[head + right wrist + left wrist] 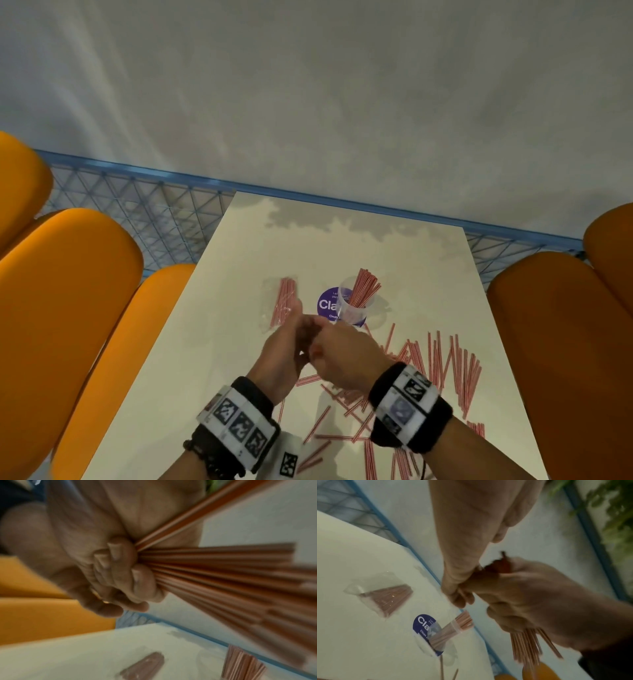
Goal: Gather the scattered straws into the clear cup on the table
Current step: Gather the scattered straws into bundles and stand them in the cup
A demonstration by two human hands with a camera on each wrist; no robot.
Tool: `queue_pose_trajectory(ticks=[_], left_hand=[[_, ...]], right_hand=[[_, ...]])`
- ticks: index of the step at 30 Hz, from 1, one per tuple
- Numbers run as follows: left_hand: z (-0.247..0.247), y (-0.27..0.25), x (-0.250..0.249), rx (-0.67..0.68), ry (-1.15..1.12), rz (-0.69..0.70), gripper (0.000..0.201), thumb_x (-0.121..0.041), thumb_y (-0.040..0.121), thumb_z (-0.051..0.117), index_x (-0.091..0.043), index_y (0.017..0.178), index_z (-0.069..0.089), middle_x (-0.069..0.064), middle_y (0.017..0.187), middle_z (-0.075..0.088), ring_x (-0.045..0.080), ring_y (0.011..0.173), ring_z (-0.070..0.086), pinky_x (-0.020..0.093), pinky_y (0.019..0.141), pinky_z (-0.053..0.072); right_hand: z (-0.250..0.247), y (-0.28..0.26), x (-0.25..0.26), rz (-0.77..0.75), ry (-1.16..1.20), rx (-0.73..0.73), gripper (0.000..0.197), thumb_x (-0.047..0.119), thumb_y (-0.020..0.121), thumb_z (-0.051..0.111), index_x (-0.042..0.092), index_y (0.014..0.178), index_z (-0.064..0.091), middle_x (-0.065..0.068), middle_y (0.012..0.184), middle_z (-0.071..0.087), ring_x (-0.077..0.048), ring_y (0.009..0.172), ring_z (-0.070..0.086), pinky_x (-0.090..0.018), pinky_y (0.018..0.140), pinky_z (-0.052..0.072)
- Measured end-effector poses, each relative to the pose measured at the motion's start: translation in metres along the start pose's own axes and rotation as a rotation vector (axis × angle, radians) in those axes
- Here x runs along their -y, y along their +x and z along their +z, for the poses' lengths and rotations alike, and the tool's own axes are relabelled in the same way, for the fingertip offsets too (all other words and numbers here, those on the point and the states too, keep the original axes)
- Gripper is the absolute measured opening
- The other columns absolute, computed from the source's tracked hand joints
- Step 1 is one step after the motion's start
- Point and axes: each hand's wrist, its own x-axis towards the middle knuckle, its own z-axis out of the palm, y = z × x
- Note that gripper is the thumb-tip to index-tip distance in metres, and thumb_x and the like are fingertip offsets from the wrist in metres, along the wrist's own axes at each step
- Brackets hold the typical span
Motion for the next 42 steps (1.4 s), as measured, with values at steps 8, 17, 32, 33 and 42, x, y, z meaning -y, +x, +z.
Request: queue_pose_trajectory(ticks=[8,17,32,33,42], left_hand=[[0.005,-0.024,0.001,0.248,-0.625,-0.306,0.064,-0.057,0.091,0.045,0.002,0.105,0.067,0.022,0.101,0.068,0.037,0.096,0.063,0.050,0.095,0.043],[-0.004,-0.023,0.005,0.271,-0.701,-0.335,0.073,-0.056,0.097,0.033,0.008,0.112,0.065,0.026,0.104,0.066,0.035,0.094,0.064,0.048,0.100,0.040],[-0.006,-0.037,0.001,0.494,0.439,0.054,0.042,-0.038,0.096,0.055,-0.021,0.059,0.047,-0.003,0.051,0.040,0.014,0.046,0.033,0.026,0.050,0.030],[-0.006,-0.036,0.001,0.504,0.413,0.023,0.044,-0.038,0.097,0.052,-0.022,0.058,0.040,-0.005,0.051,0.032,0.013,0.045,0.025,0.025,0.047,0.024],[-0.001,-0.040,0.002,0.433,0.013,-0.058,0.047,-0.051,0.085,0.064,-0.006,0.094,0.057,0.008,0.075,0.057,0.023,0.069,0.057,0.029,0.062,0.047]], right_hand=[[-0.030,-0.019,0.047,-0.126,1.169,-0.745,0.082,0.067,0.077,0.062,-0.009,0.060,0.035,-0.025,0.049,0.027,-0.020,0.044,0.029,-0.032,0.046,0.029],[-0.014,-0.020,0.049,0.101,1.398,-0.619,0.068,0.050,0.079,0.067,-0.001,0.056,0.028,-0.009,0.050,0.018,-0.016,0.045,0.017,-0.031,0.046,0.021],[-0.017,-0.013,0.020,0.347,1.400,-0.382,0.053,0.049,0.087,0.062,0.011,0.054,0.046,-0.008,0.051,0.043,-0.019,0.047,0.044,-0.029,0.053,0.045],[-0.019,-0.014,0.018,0.347,1.511,-0.374,0.049,0.046,0.086,0.064,0.012,0.057,0.045,-0.005,0.050,0.037,-0.016,0.044,0.040,-0.028,0.049,0.042],[-0.050,-0.021,0.015,0.137,1.815,-0.533,0.055,0.042,0.098,0.046,0.015,0.055,0.024,0.002,0.041,0.017,-0.012,0.037,0.012,-0.028,0.042,0.015]])
